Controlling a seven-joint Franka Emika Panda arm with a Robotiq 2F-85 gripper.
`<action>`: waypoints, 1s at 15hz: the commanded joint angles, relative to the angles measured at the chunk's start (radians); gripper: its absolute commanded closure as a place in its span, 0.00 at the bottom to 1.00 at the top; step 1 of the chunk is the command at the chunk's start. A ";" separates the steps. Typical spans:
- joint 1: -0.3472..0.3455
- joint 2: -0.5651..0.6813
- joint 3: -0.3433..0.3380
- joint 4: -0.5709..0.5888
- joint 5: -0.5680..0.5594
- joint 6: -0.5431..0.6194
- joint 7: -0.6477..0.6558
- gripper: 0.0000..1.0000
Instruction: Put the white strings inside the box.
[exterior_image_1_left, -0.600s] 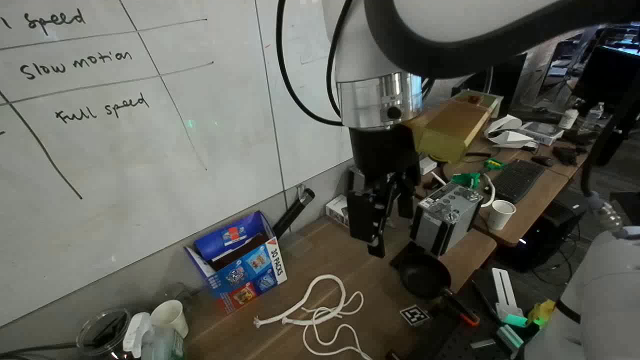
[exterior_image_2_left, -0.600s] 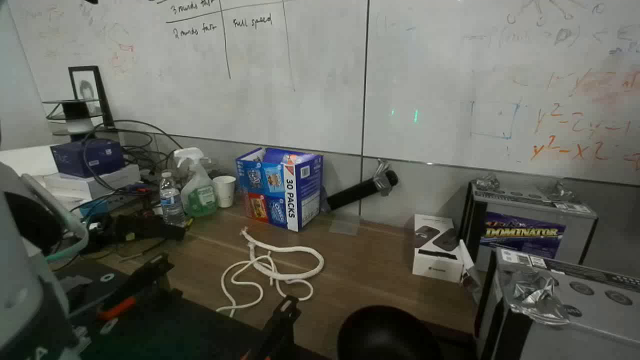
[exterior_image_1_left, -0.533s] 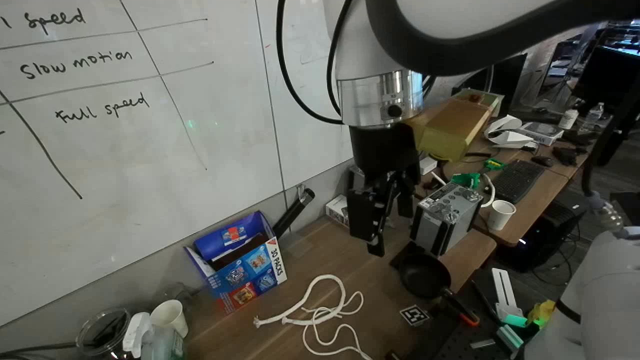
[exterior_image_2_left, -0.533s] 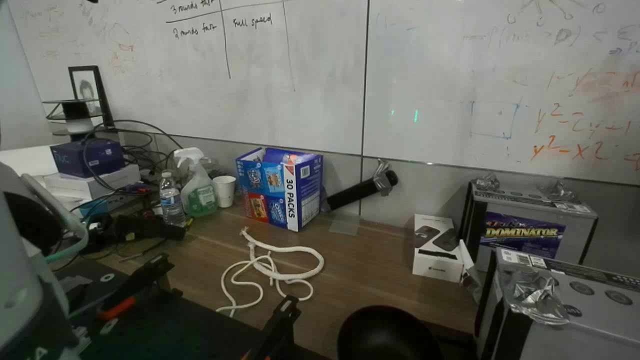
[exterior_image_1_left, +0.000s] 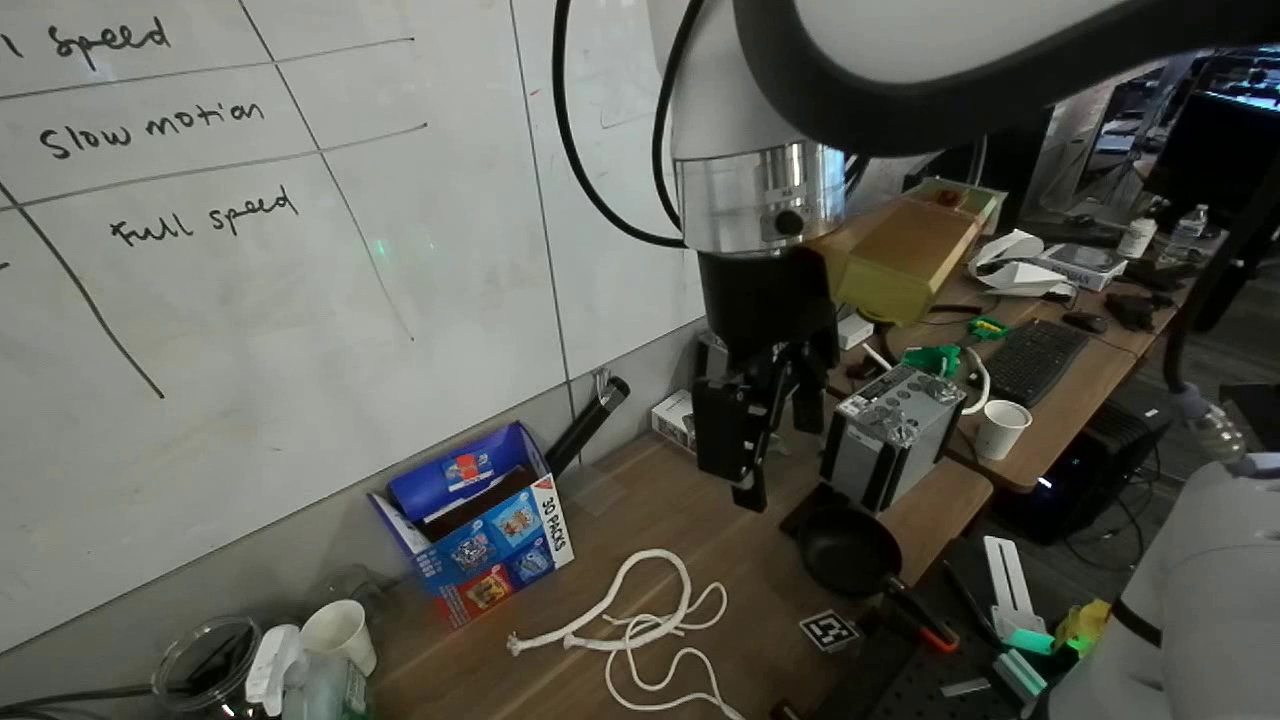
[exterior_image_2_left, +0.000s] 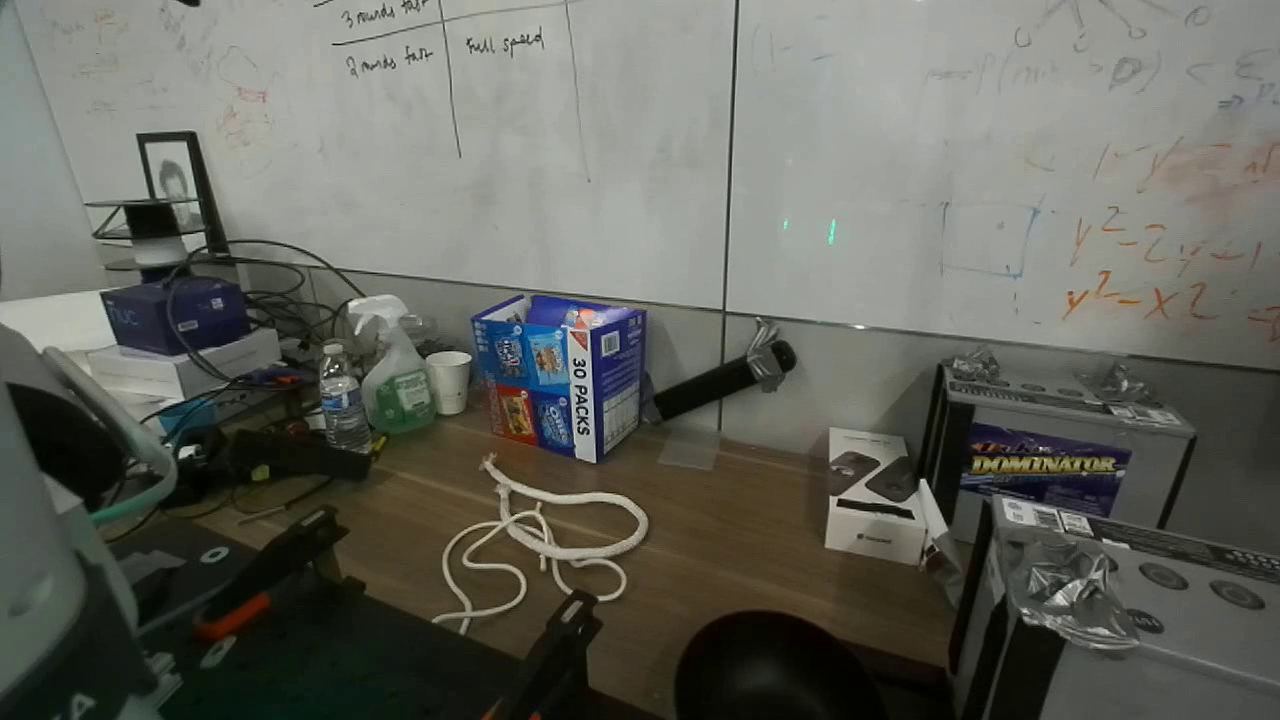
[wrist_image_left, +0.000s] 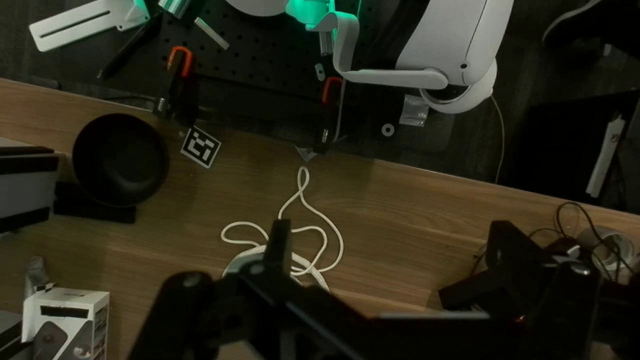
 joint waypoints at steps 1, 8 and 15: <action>-0.010 -0.008 0.014 -0.060 -0.034 0.096 -0.018 0.00; 0.003 0.063 -0.004 -0.254 -0.134 0.441 -0.130 0.00; 0.001 0.290 -0.051 -0.358 -0.181 0.784 -0.241 0.00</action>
